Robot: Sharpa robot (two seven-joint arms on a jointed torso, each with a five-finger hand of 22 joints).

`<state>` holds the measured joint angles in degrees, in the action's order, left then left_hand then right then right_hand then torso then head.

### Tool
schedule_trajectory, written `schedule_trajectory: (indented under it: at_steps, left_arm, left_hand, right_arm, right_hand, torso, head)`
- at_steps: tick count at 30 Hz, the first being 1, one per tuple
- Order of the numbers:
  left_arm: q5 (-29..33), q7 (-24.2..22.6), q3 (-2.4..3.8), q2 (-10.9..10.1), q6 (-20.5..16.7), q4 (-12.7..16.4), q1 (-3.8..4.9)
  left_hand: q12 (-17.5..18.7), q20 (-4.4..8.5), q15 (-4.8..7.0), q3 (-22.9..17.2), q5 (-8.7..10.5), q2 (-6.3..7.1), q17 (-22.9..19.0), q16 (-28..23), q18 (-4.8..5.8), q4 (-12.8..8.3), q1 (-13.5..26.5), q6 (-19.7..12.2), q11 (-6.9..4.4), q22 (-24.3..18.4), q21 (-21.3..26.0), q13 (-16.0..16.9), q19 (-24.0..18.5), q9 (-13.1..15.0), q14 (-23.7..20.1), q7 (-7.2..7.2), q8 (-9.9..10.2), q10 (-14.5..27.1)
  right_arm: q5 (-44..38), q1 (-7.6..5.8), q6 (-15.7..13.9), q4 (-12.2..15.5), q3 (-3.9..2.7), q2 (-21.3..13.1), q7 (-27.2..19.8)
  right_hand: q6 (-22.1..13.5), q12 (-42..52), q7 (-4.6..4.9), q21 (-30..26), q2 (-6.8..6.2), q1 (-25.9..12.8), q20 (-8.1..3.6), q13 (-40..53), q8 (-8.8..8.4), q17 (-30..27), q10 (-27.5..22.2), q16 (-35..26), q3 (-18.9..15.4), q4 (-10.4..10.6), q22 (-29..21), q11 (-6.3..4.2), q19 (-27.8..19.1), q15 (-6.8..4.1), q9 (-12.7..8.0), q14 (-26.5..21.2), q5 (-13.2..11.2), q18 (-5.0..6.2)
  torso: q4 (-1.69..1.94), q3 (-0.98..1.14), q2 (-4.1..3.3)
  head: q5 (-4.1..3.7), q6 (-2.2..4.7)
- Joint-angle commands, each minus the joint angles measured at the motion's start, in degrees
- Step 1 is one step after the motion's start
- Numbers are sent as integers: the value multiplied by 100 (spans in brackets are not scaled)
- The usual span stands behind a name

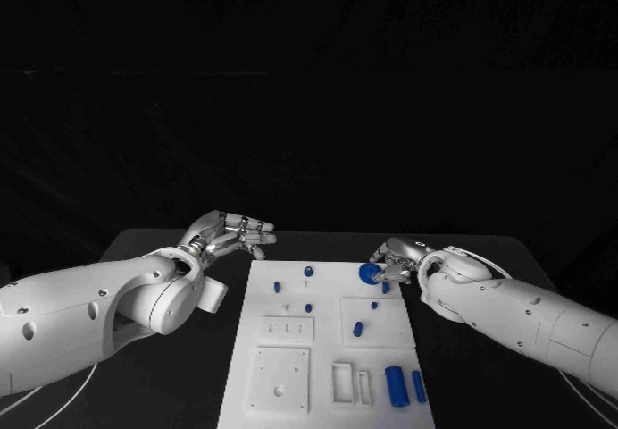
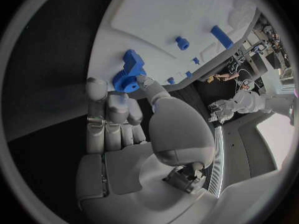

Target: Assemble the parts on the task board

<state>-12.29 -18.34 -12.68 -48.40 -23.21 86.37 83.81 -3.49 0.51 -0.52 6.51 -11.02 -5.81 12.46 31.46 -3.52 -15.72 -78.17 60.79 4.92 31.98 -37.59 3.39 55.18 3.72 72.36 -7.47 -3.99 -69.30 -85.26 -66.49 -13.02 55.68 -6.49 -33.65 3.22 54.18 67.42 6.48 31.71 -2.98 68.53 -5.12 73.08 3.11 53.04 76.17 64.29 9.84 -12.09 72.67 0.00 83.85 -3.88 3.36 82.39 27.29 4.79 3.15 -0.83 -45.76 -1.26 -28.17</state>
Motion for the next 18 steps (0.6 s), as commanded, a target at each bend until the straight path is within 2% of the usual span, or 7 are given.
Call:
schedule_trajectory:
  at_steps: [1,16,18]
  left_arm:
    - [-32,-27,4,6,64,7,6]
    - [-35,-25,4,26,69,-15,5]
    - [-35,-26,4,31,70,-21,5]
  left_hand:
    - [13,-10,-13,-2,13,1,-7,10,-59,2,-38,-25,4,5,19,0,4,5,-28,-8,21,36]
    - [13,-10,-13,-2,13,1,-7,10,-59,2,-38,-25,4,5,19,0,4,5,-28,-8,21,36]
    - [13,-10,-13,-2,13,1,-7,10,-59,2,-38,-25,4,5,19,0,4,5,-28,-8,21,36]
  right_arm:
    - [-127,4,240,-23,-2,17,17]
    - [-170,15,337,-119,1,124,37]
    - [-208,21,314,-131,1,141,68]
  right_hand:
    - [26,32,-1,15,-19,-38,8,3,26,5,36,16,29,8,9,5,274,9,3,20,-32,44]
    - [121,39,-11,16,26,-43,8,8,30,4,37,14,-9,36,24,2,276,9,7,22,-166,39]
    - [243,45,-19,35,43,-41,7,12,35,5,41,14,8,36,35,-1,278,7,12,23,-213,36]
  torso:
    - [2,-2,-4]
    - [2,-5,0]
    - [2,-5,0]
  head:
    - [-4,-8]
    - [0,3]
    - [0,4]
